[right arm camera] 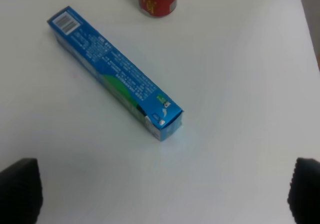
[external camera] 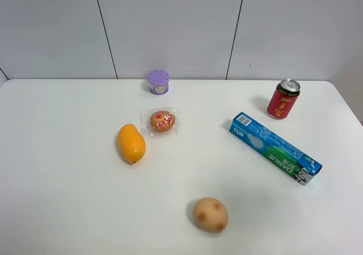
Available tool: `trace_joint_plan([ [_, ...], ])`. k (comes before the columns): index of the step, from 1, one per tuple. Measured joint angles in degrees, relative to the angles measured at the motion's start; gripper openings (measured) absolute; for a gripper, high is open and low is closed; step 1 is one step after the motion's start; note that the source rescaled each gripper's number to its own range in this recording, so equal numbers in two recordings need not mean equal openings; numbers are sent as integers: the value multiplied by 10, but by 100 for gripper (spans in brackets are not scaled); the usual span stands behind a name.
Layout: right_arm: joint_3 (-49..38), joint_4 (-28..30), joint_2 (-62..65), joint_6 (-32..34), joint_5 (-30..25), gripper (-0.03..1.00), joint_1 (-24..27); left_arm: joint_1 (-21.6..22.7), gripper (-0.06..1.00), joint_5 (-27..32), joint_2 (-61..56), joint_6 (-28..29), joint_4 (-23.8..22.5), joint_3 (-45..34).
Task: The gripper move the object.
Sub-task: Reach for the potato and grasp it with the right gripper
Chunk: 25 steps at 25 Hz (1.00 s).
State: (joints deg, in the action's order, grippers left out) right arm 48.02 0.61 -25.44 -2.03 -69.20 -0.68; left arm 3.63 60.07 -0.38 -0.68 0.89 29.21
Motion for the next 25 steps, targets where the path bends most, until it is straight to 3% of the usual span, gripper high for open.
trace_joint_plan([
  [17, 21, -115, -194, -77, 23, 100, -12, 0, 100, 0, 0, 0, 0, 0],
  [25, 22, -65, -294, -19, 50, 100, -188, 0, 100, 0, 0, 1, 0, 0],
])
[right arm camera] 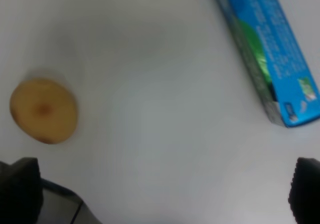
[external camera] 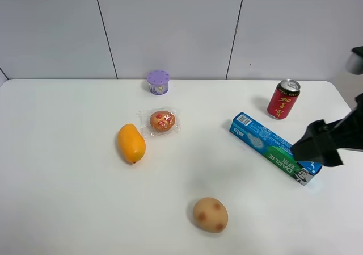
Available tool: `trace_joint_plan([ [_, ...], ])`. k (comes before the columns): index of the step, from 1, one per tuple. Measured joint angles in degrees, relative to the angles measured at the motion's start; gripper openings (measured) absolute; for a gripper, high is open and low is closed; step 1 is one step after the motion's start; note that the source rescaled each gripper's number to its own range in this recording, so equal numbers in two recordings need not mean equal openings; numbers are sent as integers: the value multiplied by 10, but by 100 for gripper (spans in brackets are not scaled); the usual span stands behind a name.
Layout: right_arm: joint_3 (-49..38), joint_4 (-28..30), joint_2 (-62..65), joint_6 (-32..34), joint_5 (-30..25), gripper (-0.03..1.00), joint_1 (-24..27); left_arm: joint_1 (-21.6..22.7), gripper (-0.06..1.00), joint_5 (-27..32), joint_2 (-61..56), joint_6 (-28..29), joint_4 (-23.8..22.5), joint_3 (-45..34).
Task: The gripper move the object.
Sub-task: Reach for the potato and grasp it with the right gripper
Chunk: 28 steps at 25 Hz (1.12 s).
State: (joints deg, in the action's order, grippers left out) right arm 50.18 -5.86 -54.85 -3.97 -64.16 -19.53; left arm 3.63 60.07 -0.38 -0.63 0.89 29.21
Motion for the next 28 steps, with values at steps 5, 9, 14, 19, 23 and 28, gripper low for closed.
trace_joint_plan([
  [5, 0, 20, -61, 49, 32, 100, -118, 0, 100, 0, 0, 0, 0, 0],
  [9, 0, 20, -109, 76, 44, 100, -195, 0, 100, 0, 0, 0, 0, 0],
  [14, 0, 20, -151, 89, 46, 100, -242, 0, 100, 0, 0, 0, 0, 0],
  [19, 2, 41, -186, 112, 64, 100, -295, 0, 100, 0, 0, 0, 0, 0],
  [23, 2, 46, -224, 137, 89, 100, -337, 0, 100, 0, 0, 0, 0, 0],
  [28, 2, 52, -271, 149, 124, 100, -376, 0, 100, 0, 0, 1, 0, 0],
])
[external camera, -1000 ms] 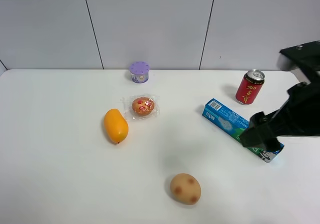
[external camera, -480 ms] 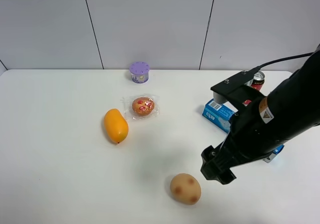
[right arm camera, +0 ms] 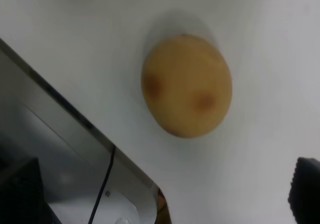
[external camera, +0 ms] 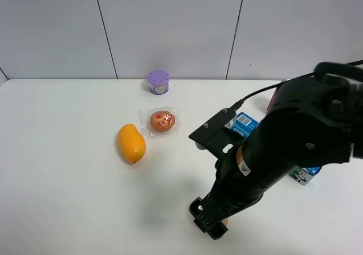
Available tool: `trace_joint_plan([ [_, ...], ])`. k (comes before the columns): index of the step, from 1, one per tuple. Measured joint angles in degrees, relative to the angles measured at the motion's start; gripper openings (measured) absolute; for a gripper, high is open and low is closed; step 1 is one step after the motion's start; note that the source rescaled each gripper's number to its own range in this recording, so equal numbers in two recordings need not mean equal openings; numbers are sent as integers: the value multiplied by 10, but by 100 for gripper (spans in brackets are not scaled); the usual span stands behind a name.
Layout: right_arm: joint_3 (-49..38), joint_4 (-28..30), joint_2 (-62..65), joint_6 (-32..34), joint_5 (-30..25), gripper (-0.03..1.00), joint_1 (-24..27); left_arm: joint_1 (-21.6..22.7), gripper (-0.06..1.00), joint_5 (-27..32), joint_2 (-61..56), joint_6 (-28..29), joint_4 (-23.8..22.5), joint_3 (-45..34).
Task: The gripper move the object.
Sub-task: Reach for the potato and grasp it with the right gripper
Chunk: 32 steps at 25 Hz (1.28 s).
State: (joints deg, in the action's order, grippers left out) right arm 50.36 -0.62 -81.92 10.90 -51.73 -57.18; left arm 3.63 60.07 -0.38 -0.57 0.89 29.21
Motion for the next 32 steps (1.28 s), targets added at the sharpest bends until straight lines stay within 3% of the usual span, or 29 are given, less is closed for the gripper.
trace_joint_plan([
  [15, 0, 17, -143, 23, 73, 100, -6, 0, 100, 0, 0, 0, 0, 0],
  [32, 1, 17, -217, 33, 102, 100, 18, 0, 100, 0, 0, 0, 0, 0],
])
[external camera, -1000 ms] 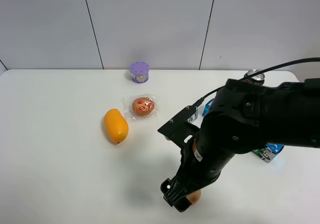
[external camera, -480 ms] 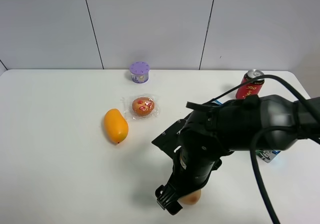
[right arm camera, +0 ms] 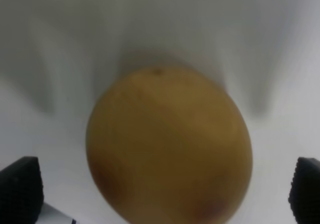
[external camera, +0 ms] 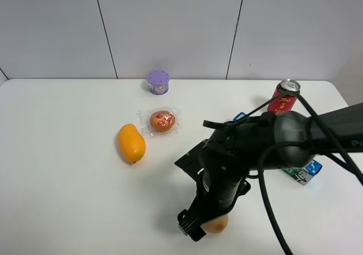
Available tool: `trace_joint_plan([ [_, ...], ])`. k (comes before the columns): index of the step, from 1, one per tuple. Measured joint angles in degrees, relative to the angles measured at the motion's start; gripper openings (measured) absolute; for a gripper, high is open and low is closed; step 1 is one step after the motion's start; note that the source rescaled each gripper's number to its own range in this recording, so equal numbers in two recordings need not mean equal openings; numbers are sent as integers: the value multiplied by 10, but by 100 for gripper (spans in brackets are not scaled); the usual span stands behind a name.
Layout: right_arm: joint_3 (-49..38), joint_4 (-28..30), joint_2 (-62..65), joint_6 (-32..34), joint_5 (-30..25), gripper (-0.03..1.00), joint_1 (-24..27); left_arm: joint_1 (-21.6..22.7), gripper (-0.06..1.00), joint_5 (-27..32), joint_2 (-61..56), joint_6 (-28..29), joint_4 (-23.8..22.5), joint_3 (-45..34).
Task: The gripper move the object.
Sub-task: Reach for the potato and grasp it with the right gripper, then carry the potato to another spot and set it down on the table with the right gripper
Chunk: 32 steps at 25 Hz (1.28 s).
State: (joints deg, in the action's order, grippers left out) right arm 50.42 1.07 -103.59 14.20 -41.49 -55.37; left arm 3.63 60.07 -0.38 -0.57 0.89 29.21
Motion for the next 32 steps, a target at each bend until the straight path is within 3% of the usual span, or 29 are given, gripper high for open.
trace_joint_plan([
  [11, 0, -4, -46, 0, 25, 100, 0, 0, 100, 0, 0, 0, -1, 0],
  [13, 0, -4, -48, 0, 25, 96, 0, 0, 100, 0, 0, 0, -1, 0],
  [15, 0, -4, -48, 0, 25, 88, 0, 0, 100, 0, 0, 0, -1, 0],
  [27, 0, -2, -40, 0, 3, 8, 0, 0, 100, 0, 0, 0, -1, 0],
  [32, 0, 0, 1, 0, -6, 0, 0, 0, 100, 0, 0, 0, -1, 0],
])
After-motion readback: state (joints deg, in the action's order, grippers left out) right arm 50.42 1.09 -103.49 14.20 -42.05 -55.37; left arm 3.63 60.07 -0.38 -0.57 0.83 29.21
